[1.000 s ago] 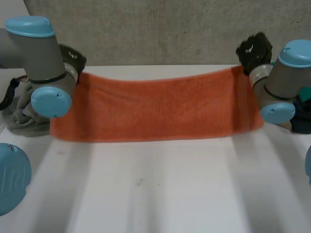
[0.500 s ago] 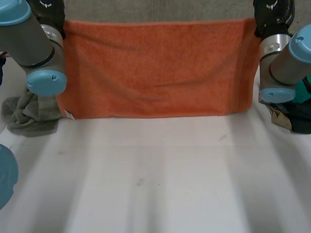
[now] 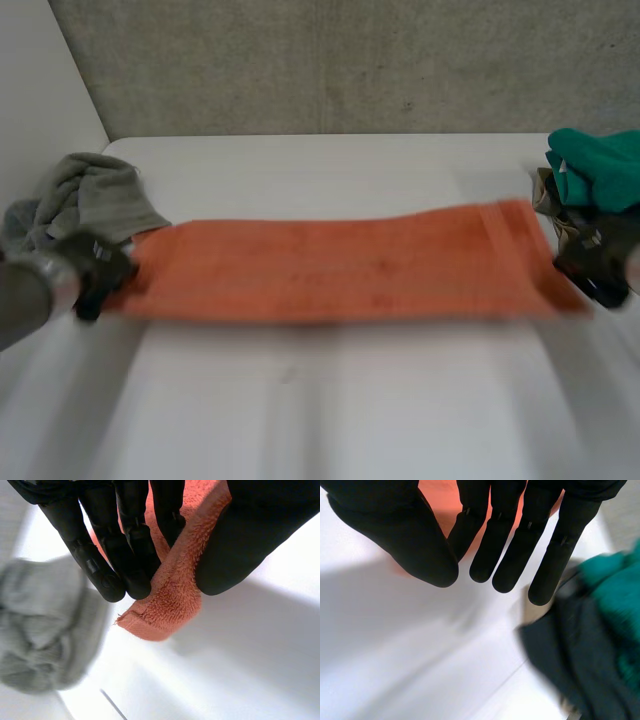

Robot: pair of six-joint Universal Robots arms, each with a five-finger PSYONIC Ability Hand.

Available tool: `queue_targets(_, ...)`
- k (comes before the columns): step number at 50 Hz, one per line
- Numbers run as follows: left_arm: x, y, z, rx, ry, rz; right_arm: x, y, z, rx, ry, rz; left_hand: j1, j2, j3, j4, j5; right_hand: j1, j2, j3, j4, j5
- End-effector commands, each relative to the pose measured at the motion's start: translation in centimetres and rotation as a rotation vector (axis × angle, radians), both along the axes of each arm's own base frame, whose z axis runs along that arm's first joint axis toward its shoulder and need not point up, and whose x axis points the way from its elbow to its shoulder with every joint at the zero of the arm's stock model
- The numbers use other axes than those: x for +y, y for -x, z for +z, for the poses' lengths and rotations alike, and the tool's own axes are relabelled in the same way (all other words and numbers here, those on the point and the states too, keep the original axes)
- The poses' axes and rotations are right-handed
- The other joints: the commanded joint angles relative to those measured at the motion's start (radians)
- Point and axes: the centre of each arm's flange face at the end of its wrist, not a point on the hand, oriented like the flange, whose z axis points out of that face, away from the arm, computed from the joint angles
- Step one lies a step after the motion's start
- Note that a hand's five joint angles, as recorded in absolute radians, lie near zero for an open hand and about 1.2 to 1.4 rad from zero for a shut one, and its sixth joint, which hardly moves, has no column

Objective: Fold the laundry.

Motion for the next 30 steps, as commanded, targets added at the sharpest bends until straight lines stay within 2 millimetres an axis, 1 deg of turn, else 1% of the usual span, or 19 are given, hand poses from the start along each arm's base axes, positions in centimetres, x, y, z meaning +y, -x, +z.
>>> queue_targets(1, 3.2, -1.7, 0.7, -0.074, -0.076, -0.181, 1.9, 1.5, -0.4, 0.106, -0.033, 0.102, 0.235, 0.198, 0.202, 0.198, 0.235, 0.263, 0.212, 0.202, 0.200, 0.189)
queue_targets(3, 3.0, -1.4, 1.1, -0.050, -0.056, -0.170, 1.8, 1.3, -0.4, 0.092, -0.029, 0.095, 0.235, 0.198, 0.202, 0.198, 0.235, 0.263, 0.212, 0.202, 0.200, 0.189)
queue_targets(4, 2.6, -1.0, 1.6, -0.023, -0.032, -0.154, 1.8, 1.0, -0.4, 0.074, -0.020, 0.094, 0.235, 0.198, 0.202, 0.198, 0.235, 0.263, 0.212, 0.202, 0.200, 0.189)
queue_targets(6, 2.1, -0.6, 1.8, 0.003, -0.022, -0.138, 1.6, 0.7, -0.4, 0.058, -0.008, 0.095, 0.235, 0.198, 0.202, 0.198, 0.235, 0.263, 0.212, 0.202, 0.200, 0.189)
queue_targets(7, 1.5, -0.2, 1.9, 0.024, -0.013, -0.125, 1.1, 0.4, -0.6, 0.043, 0.011, 0.092, 0.235, 0.198, 0.202, 0.198, 0.235, 0.263, 0.212, 0.202, 0.200, 0.189)
queue_targets(10, 0.6, 0.7, 2.1, 0.045, 0.014, -0.115, 0.3, -0.4, -0.5, 0.020, 0.058, 0.096, 0.235, 0.198, 0.202, 0.198, 0.235, 0.263, 0.212, 0.202, 0.200, 0.189)
queue_targets(11, 0.2, 1.4, 2.2, 0.052, 0.026, -0.106, -0.1, -1.0, -0.5, -0.001, 0.087, 0.090, 0.235, 0.198, 0.202, 0.198, 0.235, 0.263, 0.212, 0.202, 0.200, 0.189)
queue_targets(14, -0.7, 2.1, 2.3, 0.058, 0.042, -0.081, -0.8, -1.6, -0.6, -0.030, 0.116, 0.081, 0.235, 0.198, 0.202, 0.198, 0.235, 0.263, 0.212, 0.202, 0.200, 0.189)
queue_targets(15, -1.3, 2.6, 2.1, 0.060, 0.044, -0.062, -1.2, -2.0, -0.7, -0.049, 0.133, 0.074, 0.235, 0.198, 0.202, 0.198, 0.235, 0.263, 0.212, 0.202, 0.200, 0.189)
queue_targets(19, -2.5, 3.7, 1.5, 0.084, 0.043, -0.025, -1.6, -3.2, -0.3, -0.123, 0.172, 0.063, 0.235, 0.198, 0.202, 0.198, 0.235, 0.263, 0.212, 0.202, 0.200, 0.189)
queue_targets(20, -3.0, 4.1, 1.4, 0.097, 0.048, -0.012, -1.6, -3.5, -0.1, -0.175, 0.172, 0.044, 0.235, 0.198, 0.202, 0.198, 0.235, 0.176, 0.124, 0.114, 0.112, 0.101)
queue_targets(21, -3.2, 4.4, 1.3, 0.103, 0.053, -0.007, -1.5, -3.7, -0.1, -0.202, 0.168, 0.034, 0.235, 0.198, 0.202, 0.198, 0.235, -0.055, -0.106, -0.116, -0.118, -0.129)
queue_targets(22, -3.5, 4.6, 1.3, 0.109, 0.058, -0.003, -1.3, -3.8, 0.0, -0.224, 0.161, 0.022, 0.235, 0.198, 0.202, 0.198, 0.235, -0.217, -0.268, -0.278, -0.281, -0.292)
queue_targets(24, -4.2, 5.4, 1.3, 0.130, 0.074, 0.011, -0.8, -4.2, 0.2, -0.294, 0.138, -0.010, 0.235, 0.198, 0.202, 0.198, 0.235, -0.315, -0.366, -0.376, -0.379, -0.390)
queue_targets(27, -5.1, 6.0, 1.2, 0.148, 0.087, 0.034, 0.0, -4.7, 1.1, -0.359, 0.132, -0.029, 0.235, 0.198, 0.202, 0.198, 0.235, -0.491, -0.542, -0.553, -0.555, -0.566)
queue_targets(28, -5.6, 6.3, 1.1, 0.156, 0.098, 0.053, 0.7, -5.0, 1.9, -0.399, 0.128, -0.037, 0.235, 0.198, 0.202, 0.198, 0.235, -0.523, -0.575, -0.585, -0.587, -0.598)
queue_targets(30, -6.3, 6.5, 1.0, 0.161, 0.112, 0.076, 1.3, -5.1, 2.4, -0.436, 0.120, -0.053, 0.235, 0.198, 0.202, 0.198, 0.235, -0.535, -0.587, -0.597, -0.599, -0.610)
